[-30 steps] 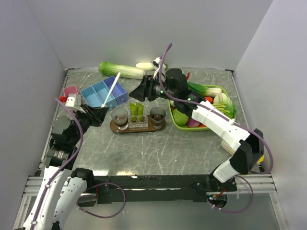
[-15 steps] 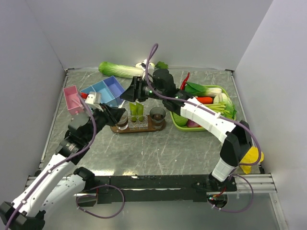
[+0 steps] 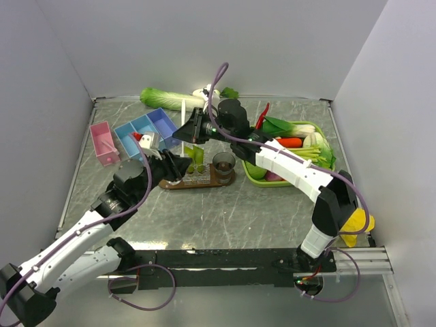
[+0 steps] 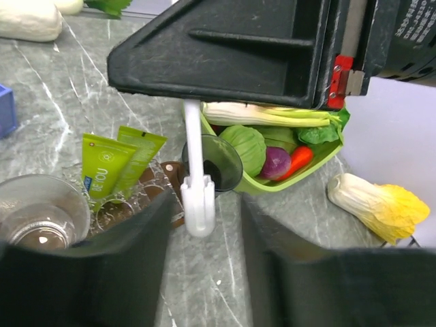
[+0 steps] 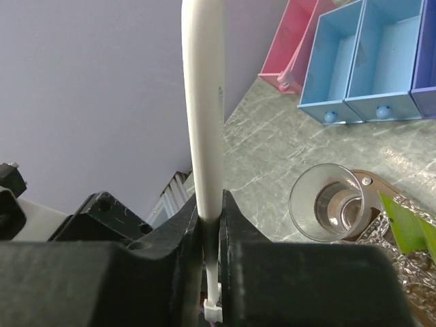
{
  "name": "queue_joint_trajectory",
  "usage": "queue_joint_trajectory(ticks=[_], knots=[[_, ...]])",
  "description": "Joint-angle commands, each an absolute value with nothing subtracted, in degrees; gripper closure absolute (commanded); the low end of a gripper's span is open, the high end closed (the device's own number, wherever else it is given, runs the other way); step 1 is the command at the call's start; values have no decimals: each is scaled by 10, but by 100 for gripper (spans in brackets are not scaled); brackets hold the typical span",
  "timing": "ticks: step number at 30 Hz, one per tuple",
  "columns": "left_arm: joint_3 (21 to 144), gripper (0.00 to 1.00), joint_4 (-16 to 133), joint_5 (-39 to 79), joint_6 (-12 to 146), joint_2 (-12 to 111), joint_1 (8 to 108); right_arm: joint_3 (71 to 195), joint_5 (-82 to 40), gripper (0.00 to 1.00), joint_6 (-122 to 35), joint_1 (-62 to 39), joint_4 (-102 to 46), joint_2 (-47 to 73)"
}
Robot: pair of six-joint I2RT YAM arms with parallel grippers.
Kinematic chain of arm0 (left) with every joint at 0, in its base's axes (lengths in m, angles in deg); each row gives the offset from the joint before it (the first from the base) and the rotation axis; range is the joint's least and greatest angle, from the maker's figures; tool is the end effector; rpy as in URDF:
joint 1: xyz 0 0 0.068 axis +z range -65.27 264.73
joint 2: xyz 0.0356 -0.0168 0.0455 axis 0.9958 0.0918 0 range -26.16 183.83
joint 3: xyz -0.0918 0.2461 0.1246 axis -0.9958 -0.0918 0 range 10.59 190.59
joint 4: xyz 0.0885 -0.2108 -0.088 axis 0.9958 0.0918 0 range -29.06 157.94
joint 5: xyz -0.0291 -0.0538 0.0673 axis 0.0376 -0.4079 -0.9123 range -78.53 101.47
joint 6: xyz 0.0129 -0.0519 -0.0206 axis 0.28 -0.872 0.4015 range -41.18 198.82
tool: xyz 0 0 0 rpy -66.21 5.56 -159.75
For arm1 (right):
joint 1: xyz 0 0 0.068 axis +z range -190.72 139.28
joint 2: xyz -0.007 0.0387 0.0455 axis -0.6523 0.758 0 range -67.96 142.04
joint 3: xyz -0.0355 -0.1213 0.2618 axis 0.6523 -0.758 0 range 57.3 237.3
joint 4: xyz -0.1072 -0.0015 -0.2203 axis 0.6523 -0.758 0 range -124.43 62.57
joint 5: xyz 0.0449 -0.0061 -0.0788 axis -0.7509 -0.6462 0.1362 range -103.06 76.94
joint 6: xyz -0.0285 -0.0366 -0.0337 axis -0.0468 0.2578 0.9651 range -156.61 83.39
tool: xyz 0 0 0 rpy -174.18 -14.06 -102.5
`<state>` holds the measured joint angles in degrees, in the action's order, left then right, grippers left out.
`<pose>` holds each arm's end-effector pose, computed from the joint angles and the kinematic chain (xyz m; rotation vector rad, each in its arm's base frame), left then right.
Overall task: Prepare toiletry sets of a toothbrush and toothpaste on the tray
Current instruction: Pick up the toothbrush from the storage box.
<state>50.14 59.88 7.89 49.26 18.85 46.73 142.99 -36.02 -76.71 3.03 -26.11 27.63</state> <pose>0.1328 -0.1006 0.3427 0.0768 1.7153 -0.8392 0.2721 0.2824 0.3981 -0.3927 1.8901 1.3807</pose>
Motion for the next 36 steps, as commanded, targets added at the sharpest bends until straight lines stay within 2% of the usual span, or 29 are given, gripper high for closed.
queue_joint_trajectory(ticks=[1,4,6,9,15,23,27,31,36], knots=[[528,44,567,66,490,191,461,1419,-371,94,-789,32,-210,256],[530,29,568,66,495,182,461,1412,-373,100,-791,32,-206,250],[531,19,572,67,500,173,462,1409,-375,100,-791,31,-202,244],[534,11,586,77,508,158,461,1402,-375,100,-785,28,-200,231],[535,1,608,115,523,134,462,1372,-400,100,-765,12,-186,198],[593,1,624,193,523,146,463,1343,-484,100,-680,2,-249,134],[604,1,614,242,496,155,466,1332,-536,100,-599,3,-360,89],[595,1,559,288,464,169,468,1318,-582,100,-545,2,-443,57],[590,2,508,335,429,182,469,1272,-637,100,-525,2,-463,8]])
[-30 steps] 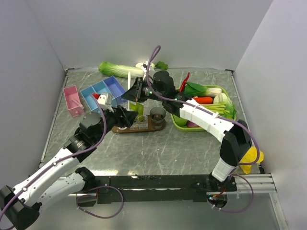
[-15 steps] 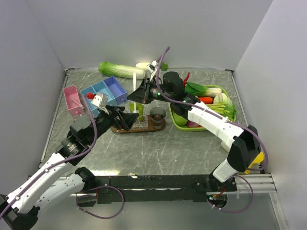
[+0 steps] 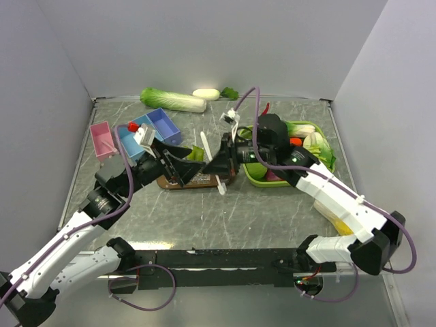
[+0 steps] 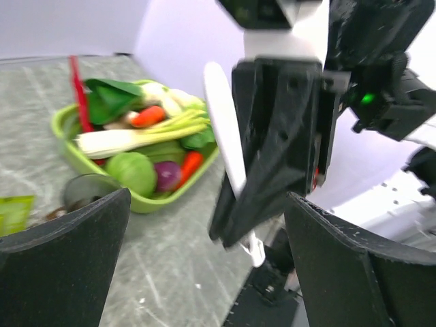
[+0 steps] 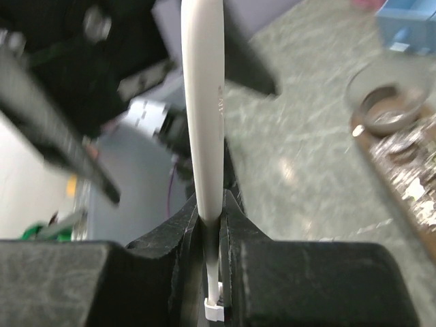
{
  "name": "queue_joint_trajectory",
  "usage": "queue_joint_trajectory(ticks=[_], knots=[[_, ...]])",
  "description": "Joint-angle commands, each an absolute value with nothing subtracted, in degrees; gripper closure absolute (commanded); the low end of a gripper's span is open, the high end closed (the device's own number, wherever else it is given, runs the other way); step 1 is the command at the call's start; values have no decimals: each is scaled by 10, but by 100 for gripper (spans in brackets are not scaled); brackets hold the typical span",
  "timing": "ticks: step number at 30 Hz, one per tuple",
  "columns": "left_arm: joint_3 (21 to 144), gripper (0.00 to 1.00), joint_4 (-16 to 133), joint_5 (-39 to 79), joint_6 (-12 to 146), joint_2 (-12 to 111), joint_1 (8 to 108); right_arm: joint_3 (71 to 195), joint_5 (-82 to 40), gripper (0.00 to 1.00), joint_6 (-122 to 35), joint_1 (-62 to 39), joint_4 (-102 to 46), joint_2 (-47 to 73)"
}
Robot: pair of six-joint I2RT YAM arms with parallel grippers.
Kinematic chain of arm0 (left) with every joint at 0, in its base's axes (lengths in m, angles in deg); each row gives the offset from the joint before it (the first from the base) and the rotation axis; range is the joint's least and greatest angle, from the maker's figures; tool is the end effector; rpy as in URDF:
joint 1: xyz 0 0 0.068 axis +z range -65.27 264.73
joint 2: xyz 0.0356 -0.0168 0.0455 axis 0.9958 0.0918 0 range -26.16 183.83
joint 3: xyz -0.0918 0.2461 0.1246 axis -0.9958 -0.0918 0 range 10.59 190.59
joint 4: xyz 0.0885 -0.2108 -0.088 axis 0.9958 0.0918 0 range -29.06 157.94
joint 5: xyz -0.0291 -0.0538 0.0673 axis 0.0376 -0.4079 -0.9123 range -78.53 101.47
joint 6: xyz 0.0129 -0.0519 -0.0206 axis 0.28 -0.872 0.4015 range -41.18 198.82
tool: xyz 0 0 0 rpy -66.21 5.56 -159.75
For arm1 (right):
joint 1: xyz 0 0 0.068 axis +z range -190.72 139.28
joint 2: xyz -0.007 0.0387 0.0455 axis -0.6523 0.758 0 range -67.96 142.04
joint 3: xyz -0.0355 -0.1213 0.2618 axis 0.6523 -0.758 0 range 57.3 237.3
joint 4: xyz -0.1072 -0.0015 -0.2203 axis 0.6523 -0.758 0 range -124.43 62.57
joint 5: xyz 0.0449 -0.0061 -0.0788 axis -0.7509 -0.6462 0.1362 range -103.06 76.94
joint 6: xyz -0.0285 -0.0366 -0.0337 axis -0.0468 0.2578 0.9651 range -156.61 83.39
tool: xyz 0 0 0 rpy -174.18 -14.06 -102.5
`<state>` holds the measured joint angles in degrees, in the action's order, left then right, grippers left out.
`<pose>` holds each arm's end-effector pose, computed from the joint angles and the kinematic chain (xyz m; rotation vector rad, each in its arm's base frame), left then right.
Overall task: Prepare toiletry sets of a toothbrush and toothpaste on the tray
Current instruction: Pick up the toothbrush from the storage box.
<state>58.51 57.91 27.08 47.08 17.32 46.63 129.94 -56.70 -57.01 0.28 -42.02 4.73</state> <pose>0.1107 -0.1007 0.4001 0.3258 1.5250 -1.1784 0.1803 0.1939 0.4169 -0.9248 1.7778 1.4140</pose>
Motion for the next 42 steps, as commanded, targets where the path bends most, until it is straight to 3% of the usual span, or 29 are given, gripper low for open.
queue_joint_trajectory(ticks=[1,7,14,22,25,29,33,36,40,42], knots=[[590,3,500,347,424,187,469,1267,-649,100,-525,3,-458,4],[600,12,467,423,389,243,469,1242,-704,100,-523,4,-461,-12],[595,40,451,430,380,253,469,1244,-709,100,-504,4,-487,-6],[591,55,441,446,373,256,469,1254,-716,100,-492,4,-506,10],[593,76,444,452,375,260,469,1258,-712,100,-490,4,-510,12],[596,96,441,453,372,262,469,1259,-693,100,-490,4,-513,11],[594,99,461,395,358,251,471,1258,-660,89,-494,4,-513,1],[583,99,477,336,332,237,485,1252,-615,74,-497,3,-514,-18],[550,99,485,307,256,218,527,1237,-528,46,-494,3,-530,-55],[528,99,484,304,225,209,556,1228,-464,42,-488,5,-542,-70]])
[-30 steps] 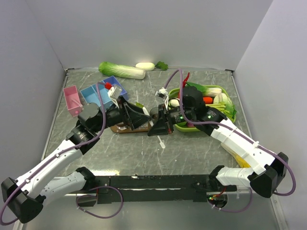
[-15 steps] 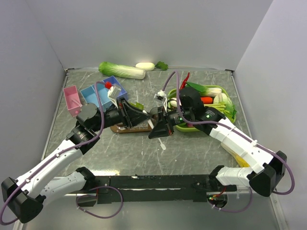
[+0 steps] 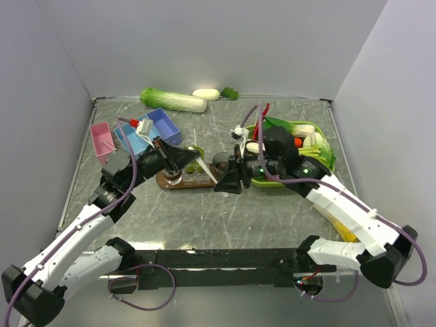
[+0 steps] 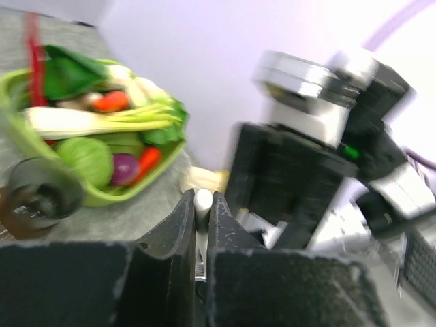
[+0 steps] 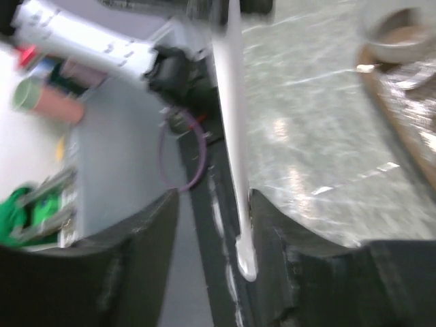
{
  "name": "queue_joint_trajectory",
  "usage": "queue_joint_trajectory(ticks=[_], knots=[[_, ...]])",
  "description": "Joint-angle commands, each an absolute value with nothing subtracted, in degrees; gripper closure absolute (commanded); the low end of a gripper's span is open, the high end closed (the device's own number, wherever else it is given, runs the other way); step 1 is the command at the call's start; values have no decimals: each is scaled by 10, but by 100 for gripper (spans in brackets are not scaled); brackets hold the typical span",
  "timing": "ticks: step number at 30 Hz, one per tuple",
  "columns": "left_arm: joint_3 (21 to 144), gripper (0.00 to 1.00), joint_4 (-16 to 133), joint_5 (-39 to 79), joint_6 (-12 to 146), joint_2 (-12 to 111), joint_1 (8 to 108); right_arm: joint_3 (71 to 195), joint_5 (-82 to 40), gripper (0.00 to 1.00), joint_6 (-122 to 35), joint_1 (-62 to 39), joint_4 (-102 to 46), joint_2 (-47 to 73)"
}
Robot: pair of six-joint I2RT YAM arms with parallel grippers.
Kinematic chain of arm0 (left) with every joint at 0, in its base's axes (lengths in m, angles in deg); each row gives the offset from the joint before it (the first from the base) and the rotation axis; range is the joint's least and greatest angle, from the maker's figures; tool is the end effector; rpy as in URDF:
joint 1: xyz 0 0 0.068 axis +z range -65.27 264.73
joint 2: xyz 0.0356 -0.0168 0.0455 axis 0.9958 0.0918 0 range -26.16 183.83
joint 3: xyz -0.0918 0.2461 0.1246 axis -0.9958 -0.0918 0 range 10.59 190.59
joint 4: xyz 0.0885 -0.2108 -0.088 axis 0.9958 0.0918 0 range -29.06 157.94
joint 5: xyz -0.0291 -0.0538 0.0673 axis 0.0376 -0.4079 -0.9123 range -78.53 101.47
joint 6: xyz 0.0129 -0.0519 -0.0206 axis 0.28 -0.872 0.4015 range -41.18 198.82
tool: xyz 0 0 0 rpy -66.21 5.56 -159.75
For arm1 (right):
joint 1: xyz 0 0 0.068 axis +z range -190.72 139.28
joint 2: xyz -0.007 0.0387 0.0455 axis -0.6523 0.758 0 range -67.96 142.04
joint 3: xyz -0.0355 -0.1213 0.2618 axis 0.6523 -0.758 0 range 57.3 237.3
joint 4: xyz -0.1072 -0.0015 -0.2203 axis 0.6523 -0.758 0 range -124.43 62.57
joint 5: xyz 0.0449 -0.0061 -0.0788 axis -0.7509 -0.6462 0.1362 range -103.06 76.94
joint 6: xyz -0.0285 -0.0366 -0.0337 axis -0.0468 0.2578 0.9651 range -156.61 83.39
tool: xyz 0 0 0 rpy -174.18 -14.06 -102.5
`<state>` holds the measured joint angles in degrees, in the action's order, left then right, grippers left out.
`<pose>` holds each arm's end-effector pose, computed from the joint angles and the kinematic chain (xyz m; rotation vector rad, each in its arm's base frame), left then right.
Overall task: Prepare toiletry sets of a toothbrush and toothpaste on the tray
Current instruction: Pick up the toothbrush from the storage box.
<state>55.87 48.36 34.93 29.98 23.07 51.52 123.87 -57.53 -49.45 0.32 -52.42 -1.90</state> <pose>0.1388 -0.1103 0.3884 0.1613 1.5989 -1.4374 0.1516 0.1697 0.3911 -1.0294 1.8695 1.3539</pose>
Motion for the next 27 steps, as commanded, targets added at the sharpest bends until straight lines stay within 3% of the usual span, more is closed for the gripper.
queue_joint_trajectory(ticks=[1,6,13,27], knots=[[520,99,480,305,195,205,565,1214,-440,39,-489,6,-545,-88],[482,99,461,313,136,195,597,1149,-325,37,-500,23,-518,-149],[495,99,503,317,124,201,605,1123,-193,41,-506,83,-500,-152],[496,99,510,327,116,204,614,1145,-132,42,-492,158,-491,-105]])
